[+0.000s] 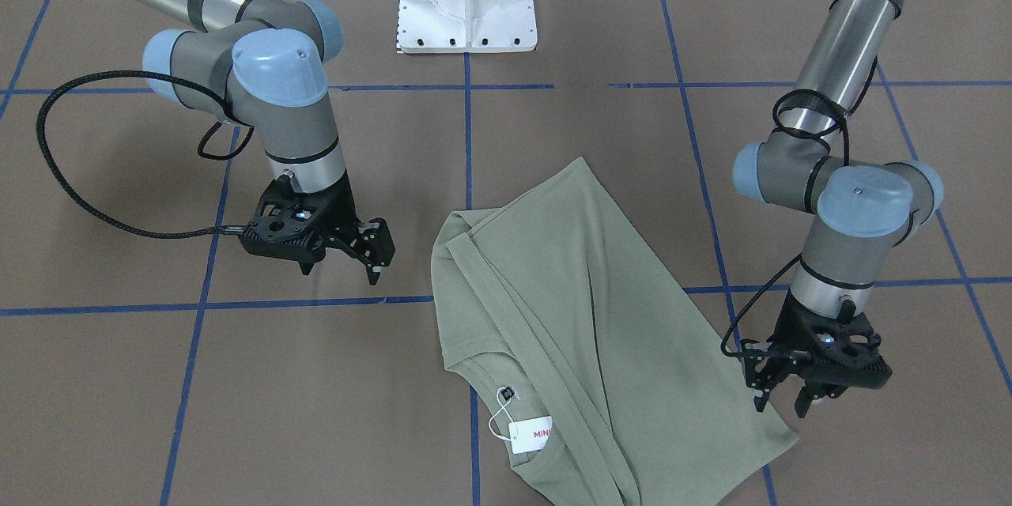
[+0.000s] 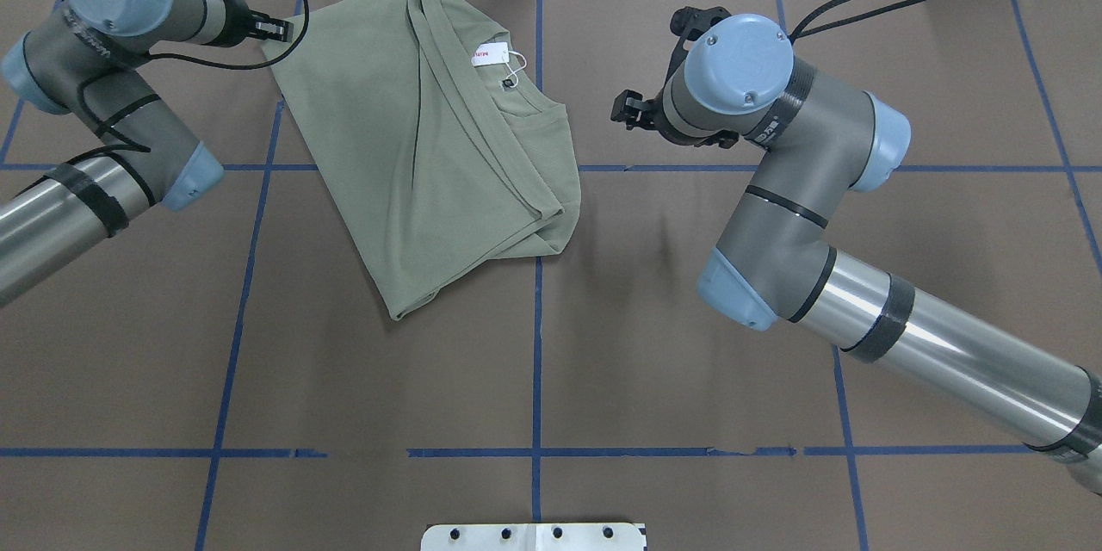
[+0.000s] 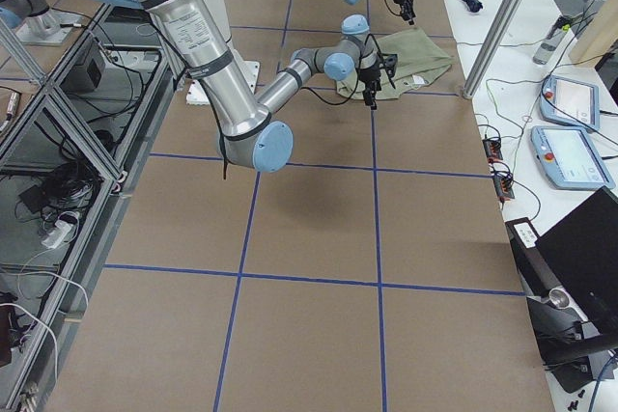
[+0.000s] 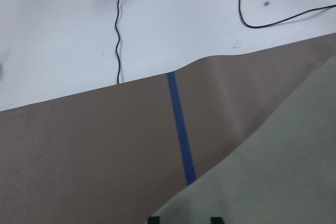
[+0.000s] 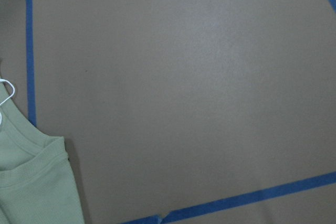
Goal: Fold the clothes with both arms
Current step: 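Push the folded shirt with the right gripper to straighten it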
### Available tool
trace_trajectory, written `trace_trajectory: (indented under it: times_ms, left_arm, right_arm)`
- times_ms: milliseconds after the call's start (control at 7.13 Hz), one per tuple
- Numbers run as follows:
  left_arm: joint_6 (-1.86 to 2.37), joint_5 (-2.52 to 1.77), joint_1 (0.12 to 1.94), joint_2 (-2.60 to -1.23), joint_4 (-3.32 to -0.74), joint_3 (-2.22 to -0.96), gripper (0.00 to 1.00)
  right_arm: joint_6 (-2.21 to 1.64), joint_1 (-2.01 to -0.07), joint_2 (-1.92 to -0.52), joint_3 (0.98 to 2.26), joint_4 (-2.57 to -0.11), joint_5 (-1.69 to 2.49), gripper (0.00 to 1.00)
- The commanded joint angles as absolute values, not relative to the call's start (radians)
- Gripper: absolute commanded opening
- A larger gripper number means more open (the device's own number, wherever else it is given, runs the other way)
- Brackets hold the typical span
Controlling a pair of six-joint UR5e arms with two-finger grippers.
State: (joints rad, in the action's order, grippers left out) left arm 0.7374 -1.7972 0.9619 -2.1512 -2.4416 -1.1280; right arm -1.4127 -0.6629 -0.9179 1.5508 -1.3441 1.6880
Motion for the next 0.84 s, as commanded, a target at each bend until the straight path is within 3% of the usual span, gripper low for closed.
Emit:
trace_trajectory:
  times_ms: [0, 140, 701]
  left_arm:
    - [0.779, -1.862, 0.965, -2.083, -2.447, -1.239, 1.0]
    - [0.781, -1.862, 0.96, -2.083, -2.447, -1.239, 1.0]
    - [0.779, -1.862, 0.956, -2.069, -2.447, -1.238, 1.0]
  right_arm:
    - [-1.602, -0.58, -0.791, 1.398, -1.304, 1.558, 0.8]
    - [-1.62, -0.554, -0.74, 1.332, -1.304, 1.545, 0.7]
    - [-1.614, -0.506, -0.745, 1.304, -1.31, 1.545, 0.66]
